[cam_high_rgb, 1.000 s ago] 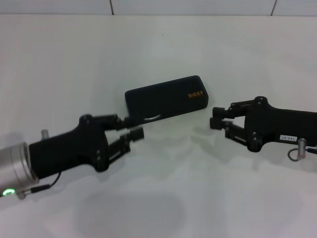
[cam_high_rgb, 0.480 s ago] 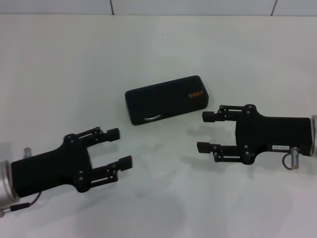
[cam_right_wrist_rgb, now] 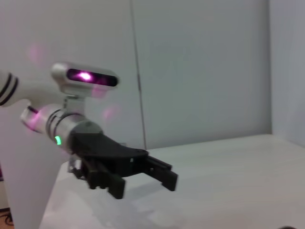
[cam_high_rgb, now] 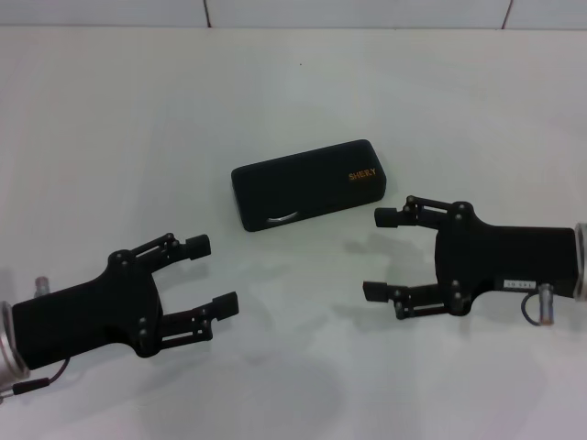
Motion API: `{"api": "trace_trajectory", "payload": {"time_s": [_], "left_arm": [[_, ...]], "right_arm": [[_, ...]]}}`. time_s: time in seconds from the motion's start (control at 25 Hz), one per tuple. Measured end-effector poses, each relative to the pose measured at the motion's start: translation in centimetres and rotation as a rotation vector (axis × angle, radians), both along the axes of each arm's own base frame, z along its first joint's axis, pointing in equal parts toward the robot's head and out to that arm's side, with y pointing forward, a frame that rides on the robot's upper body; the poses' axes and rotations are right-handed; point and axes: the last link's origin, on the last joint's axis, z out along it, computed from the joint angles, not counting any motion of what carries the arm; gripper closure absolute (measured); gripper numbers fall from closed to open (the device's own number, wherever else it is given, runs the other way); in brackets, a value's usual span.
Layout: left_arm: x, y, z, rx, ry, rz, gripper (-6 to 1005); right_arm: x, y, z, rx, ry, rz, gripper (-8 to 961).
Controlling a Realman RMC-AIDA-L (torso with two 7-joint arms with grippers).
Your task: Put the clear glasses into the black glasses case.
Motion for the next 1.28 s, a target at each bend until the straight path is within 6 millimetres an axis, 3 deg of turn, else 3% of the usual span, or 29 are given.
{"api": "trace_trajectory", "payload": {"time_s": [0.52,0.8,1.28], "left_arm": [[0.4,0.3,-0.3,0.080,-0.009,-0.024,133],[1.8,0.9,-1.2,0.124,-0.010,-0.110,137],[1.6,1.1,-2.0,0.137,-0.034,-0.085,140]], "right_arm": [[0.9,-1.0,0.5,0.079,0.114,-0.011,69],[0.7,-0.7,-0.1,0.069,0.128,-0.035,68],[1.2,-1.4,0.0,0.114,0.269,-0.119,71]]}}
